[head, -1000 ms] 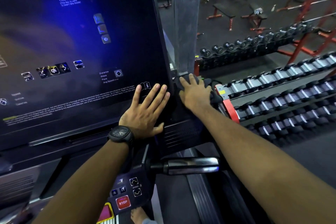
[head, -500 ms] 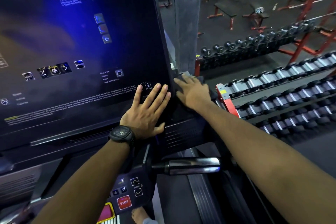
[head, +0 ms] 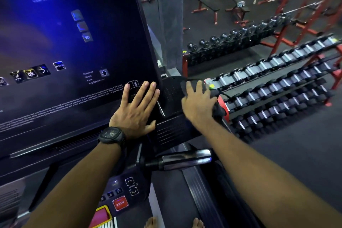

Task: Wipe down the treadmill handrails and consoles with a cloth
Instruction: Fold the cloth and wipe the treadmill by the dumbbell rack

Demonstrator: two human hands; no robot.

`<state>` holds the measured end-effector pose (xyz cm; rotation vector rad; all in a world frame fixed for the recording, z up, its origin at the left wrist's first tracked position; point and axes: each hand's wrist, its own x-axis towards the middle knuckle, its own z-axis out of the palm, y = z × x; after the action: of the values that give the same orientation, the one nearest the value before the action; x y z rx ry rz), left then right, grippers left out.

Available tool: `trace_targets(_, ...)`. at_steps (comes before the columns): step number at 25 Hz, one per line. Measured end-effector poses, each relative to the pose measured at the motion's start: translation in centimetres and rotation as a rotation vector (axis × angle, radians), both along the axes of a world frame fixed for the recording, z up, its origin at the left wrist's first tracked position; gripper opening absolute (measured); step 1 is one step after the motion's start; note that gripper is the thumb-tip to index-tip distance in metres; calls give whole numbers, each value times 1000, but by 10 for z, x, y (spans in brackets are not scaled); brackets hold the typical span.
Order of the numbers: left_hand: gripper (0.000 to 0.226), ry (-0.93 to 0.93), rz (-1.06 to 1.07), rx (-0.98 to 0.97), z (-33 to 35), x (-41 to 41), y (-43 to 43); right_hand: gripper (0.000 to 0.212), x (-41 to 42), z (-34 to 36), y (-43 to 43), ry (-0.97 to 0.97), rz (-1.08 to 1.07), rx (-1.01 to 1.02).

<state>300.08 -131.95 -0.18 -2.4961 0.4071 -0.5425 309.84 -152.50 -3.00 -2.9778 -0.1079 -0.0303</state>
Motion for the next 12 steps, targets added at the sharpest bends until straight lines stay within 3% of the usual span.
trace_targets(2, 100, 5, 0, 7, 1, 0, -1, 62, -32, -19, -4, -143, 188, -70)
trace_targets(4, 100, 17, -2, -7, 3, 0, -1, 60, -14, -10, -19, -123, 287, -35)
trace_targets(7, 100, 28, -21, -44, 5, 0, 0, 59, 3, 10, -23, 69, -11, 94)
trace_targets(10, 101, 26, -32, -34, 3, -2, 1, 62, -49, -13, -30, -126, 101, -186)
trace_targets(12, 101, 24, -28, -25, 5, 0, 1, 62, -49, -10, -38, -171, 194, -211)
